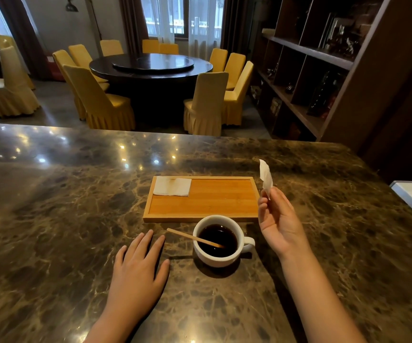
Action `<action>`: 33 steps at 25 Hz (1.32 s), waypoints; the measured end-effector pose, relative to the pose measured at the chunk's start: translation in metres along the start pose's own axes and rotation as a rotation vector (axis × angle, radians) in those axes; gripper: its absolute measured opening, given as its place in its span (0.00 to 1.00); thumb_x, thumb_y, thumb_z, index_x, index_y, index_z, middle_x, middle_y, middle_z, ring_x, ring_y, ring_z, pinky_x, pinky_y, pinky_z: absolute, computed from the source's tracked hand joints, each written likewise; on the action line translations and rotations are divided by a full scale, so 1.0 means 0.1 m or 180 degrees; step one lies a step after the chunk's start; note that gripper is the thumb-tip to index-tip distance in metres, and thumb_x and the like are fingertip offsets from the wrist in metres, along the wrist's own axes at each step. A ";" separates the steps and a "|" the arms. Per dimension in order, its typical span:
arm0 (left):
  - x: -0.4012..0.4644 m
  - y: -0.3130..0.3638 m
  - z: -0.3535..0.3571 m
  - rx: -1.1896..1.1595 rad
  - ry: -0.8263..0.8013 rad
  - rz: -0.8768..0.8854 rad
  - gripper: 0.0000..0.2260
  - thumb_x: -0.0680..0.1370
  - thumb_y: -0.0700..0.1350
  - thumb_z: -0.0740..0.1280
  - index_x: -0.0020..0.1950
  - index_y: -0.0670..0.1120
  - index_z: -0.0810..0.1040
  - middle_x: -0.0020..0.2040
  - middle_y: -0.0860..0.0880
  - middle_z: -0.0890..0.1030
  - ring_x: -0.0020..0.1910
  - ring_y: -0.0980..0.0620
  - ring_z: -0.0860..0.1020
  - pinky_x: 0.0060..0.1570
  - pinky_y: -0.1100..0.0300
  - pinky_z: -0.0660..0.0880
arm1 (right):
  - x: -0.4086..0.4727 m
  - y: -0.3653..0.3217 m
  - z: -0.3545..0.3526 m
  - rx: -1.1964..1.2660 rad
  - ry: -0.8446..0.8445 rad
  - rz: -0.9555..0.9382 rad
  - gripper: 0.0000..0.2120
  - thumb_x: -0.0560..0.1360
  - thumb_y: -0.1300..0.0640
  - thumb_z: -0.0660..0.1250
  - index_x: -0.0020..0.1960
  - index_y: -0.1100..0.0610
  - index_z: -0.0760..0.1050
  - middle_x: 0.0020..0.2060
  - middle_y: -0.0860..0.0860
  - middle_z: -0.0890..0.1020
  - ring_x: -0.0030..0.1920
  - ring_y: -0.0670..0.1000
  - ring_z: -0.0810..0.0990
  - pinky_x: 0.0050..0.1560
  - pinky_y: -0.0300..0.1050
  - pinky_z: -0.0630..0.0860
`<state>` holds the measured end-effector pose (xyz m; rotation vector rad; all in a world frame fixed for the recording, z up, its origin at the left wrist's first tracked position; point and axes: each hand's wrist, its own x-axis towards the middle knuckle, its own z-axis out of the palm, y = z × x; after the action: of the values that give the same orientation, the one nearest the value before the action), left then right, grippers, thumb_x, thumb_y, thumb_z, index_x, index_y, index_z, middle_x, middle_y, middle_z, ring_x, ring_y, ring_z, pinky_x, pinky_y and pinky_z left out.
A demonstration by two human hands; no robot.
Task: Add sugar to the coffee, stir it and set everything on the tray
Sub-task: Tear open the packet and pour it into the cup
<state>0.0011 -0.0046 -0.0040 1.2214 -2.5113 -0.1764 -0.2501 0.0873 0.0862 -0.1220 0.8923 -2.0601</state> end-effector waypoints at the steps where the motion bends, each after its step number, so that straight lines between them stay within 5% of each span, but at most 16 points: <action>1: 0.00 0.00 0.00 -0.0004 0.0008 0.0002 0.26 0.74 0.59 0.50 0.67 0.50 0.68 0.67 0.45 0.69 0.67 0.46 0.63 0.62 0.43 0.57 | -0.01 0.00 0.00 -0.0163 -0.0021 -0.0049 0.04 0.75 0.63 0.63 0.48 0.58 0.76 0.31 0.51 0.84 0.29 0.44 0.81 0.29 0.33 0.77; 9: -0.01 0.00 0.00 0.0006 0.0009 0.0025 0.25 0.74 0.59 0.50 0.67 0.50 0.67 0.68 0.44 0.68 0.67 0.46 0.62 0.63 0.43 0.56 | -0.17 -0.01 -0.10 -0.2323 -0.0607 -0.0805 0.05 0.71 0.69 0.66 0.43 0.60 0.76 0.39 0.53 0.85 0.36 0.50 0.84 0.35 0.37 0.80; 15: -0.01 0.00 0.00 -0.0010 0.0000 0.0029 0.26 0.74 0.59 0.49 0.68 0.50 0.67 0.68 0.44 0.67 0.68 0.46 0.62 0.63 0.43 0.56 | -0.19 -0.04 -0.09 -0.3504 -0.0899 -0.1280 0.03 0.71 0.67 0.69 0.43 0.61 0.77 0.38 0.53 0.82 0.37 0.44 0.82 0.40 0.37 0.79; 33: -0.01 0.00 0.00 -0.0058 0.0016 0.0016 0.27 0.74 0.60 0.48 0.69 0.50 0.65 0.69 0.44 0.66 0.68 0.47 0.60 0.65 0.44 0.53 | -0.12 0.00 -0.26 -0.3609 -0.0840 -0.1151 0.04 0.71 0.65 0.69 0.42 0.58 0.77 0.38 0.51 0.82 0.40 0.48 0.82 0.42 0.42 0.79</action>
<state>0.0017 -0.0040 -0.0048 1.2070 -2.5026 -0.1945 -0.2529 0.1109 0.0696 -1.1908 1.8458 -1.5235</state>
